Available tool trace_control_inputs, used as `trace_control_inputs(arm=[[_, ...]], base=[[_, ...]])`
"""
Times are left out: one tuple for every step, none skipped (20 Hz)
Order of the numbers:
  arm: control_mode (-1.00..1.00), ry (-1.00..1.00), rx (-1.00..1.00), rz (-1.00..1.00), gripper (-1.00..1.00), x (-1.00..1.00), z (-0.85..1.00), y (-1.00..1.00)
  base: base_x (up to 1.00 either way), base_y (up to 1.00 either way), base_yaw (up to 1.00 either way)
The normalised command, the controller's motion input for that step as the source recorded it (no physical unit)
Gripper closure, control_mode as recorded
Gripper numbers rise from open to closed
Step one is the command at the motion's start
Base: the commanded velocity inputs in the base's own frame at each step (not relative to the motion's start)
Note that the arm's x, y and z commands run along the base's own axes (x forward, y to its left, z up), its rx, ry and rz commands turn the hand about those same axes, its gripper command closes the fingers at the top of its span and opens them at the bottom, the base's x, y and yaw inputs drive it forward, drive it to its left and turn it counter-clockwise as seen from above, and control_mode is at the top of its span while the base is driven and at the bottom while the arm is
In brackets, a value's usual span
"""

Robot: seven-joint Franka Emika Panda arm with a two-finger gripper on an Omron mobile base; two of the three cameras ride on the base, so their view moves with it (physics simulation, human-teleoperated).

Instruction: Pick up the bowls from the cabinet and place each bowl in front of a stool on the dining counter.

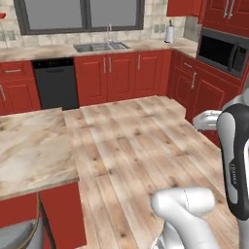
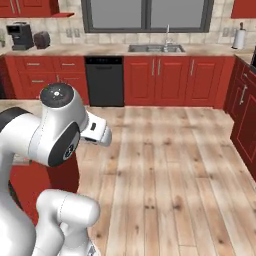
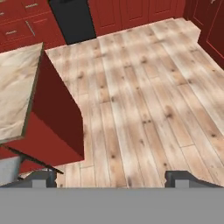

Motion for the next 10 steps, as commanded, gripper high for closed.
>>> trace_control_inputs(arm=[[1.0,0.0,0.0,0.0,-1.0,0.0,0.0,0.0],[1.0,0.0,0.0,0.0,-1.0,0.0,0.0,0.0],[1.0,0.0,0.0,0.0,-1.0,0.0,0.0,0.0],[1.0,0.0,0.0,0.0,-1.0,0.0,0.0,0.0],[1.0,0.0,0.0,0.0,-1.0,0.0,0.0,0.0],[1.0,0.0,0.0,0.0,-1.0,0.0,0.0,0.0],[1.0,0.0,0.0,0.0,-1.0,0.0,0.0,0.0],[1.0,0.0,0.0,0.0,-1.0,0.0,0.0,0.0],[1.0,0.0,0.0,0.0,-1.0,0.0,0.0,0.0],[1.0,0.0,0.0,0.0,-1.0,0.0,0.0,0.0]], base=[[1.0,-0.93,-0.11],[1.0,-0.86,-0.08],[1.0,-0.78,-0.07],[1.0,-0.64,-0.05],[1.0,-0.61,-0.03],[1.0,-0.53,0.0],[1.0,-0.48,0.0],[1.0,-0.44,0.0],[1.0,-0.37,-0.02],[1.0,-0.34,-0.03]])
